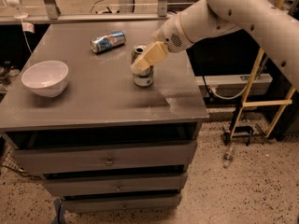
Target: Place 7up can into white bowl
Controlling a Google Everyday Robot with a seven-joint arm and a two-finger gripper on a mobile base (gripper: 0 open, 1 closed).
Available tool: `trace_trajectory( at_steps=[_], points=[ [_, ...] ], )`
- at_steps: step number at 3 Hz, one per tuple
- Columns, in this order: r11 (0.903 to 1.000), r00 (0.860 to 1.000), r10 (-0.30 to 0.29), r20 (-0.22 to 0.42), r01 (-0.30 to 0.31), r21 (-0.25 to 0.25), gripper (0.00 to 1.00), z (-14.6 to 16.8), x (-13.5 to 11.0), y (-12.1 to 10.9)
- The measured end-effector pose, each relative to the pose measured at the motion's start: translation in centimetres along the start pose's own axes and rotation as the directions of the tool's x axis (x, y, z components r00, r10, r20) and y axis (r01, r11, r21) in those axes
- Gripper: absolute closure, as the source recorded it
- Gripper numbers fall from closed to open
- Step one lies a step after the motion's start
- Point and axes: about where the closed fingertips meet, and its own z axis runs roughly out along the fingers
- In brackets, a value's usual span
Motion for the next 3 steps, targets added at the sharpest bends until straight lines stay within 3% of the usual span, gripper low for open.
trace_trajectory(
  at_steps=[1,3],
  points=[
    [0.9997,1.0,-0.007,-0.003,0.007,-0.021,0.0,0.86,-0.46,0.26],
    [0.9992,1.0,-0.01,-0.019,0.01,-0.038,0.41,1.45,-0.43,0.89]
  ],
)
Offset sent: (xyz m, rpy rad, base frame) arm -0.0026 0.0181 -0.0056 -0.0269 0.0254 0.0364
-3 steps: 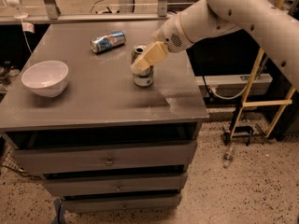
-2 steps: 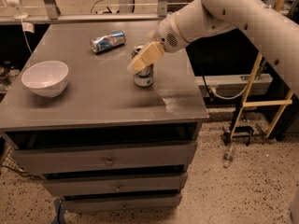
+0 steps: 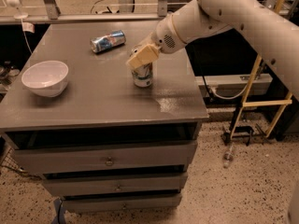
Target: Place 7up can into white bowl
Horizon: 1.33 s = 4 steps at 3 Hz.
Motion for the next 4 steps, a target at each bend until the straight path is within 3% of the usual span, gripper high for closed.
trace_trajectory(
  at_steps=[1,2,3,4],
  points=[
    [0.9999,1.0,-0.015,0.014,0.015,-0.002,0.64,-0.4,-0.2,0.3],
    [0.9966,0.994,-0.082,0.077,0.081,0.01,0.88,-2.9,-1.9,0.1],
    [0.9951,0.992,-0.099,0.08,0.099,0.012,1.0,-2.9,-2.2,0.0],
    [0.9951,0.992,-0.099,0.08,0.099,0.012,1.0,-2.9,-2.2,0.0]
  ],
)
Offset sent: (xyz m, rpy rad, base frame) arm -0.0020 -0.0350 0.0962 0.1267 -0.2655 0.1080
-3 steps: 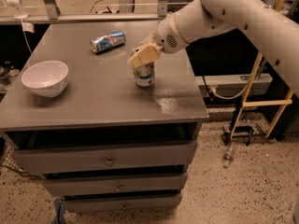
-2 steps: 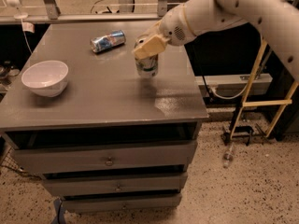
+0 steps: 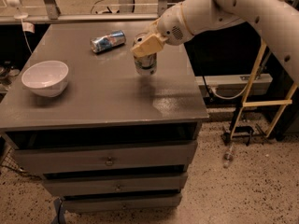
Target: Place 7up can into white bowl
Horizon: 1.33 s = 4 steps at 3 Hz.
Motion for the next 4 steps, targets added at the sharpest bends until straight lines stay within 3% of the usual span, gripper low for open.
trace_trajectory(
  at_steps=[1,2,3,4],
  points=[
    [0.9973,0.999,-0.041,0.024,0.042,-0.059,1.0,1.4,-2.2,0.0],
    [0.9633,0.987,-0.14,0.077,0.154,-0.22,1.0,5.2,-7.3,1.6],
    [0.8995,0.962,-0.24,0.127,0.27,-0.344,1.0,8.2,-12.4,4.3],
    [0.8391,0.928,-0.343,0.145,0.372,-0.397,1.0,10.0,-16.0,7.1]
  ],
)
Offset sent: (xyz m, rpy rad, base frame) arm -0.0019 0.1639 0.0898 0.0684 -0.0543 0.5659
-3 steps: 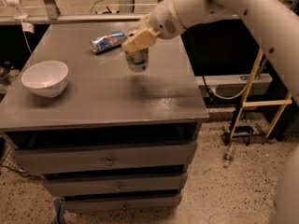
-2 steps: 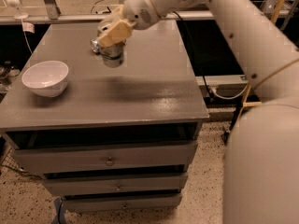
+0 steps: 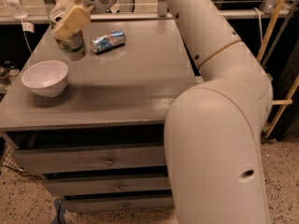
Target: Place 7up can into white bowl
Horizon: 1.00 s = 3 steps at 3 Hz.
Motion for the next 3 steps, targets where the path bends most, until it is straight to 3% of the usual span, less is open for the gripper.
trace_trajectory(
  at_steps=[1,2,3],
  points=[
    [0.9963,0.999,-0.042,-0.028,0.04,-0.077,1.0,2.9,-2.1,0.8],
    [0.9952,0.997,-0.016,-0.08,0.009,-0.097,1.0,5.3,-2.4,1.0],
    [0.9954,0.992,0.06,-0.112,-0.068,-0.068,1.0,6.6,-2.3,0.9]
  ],
)
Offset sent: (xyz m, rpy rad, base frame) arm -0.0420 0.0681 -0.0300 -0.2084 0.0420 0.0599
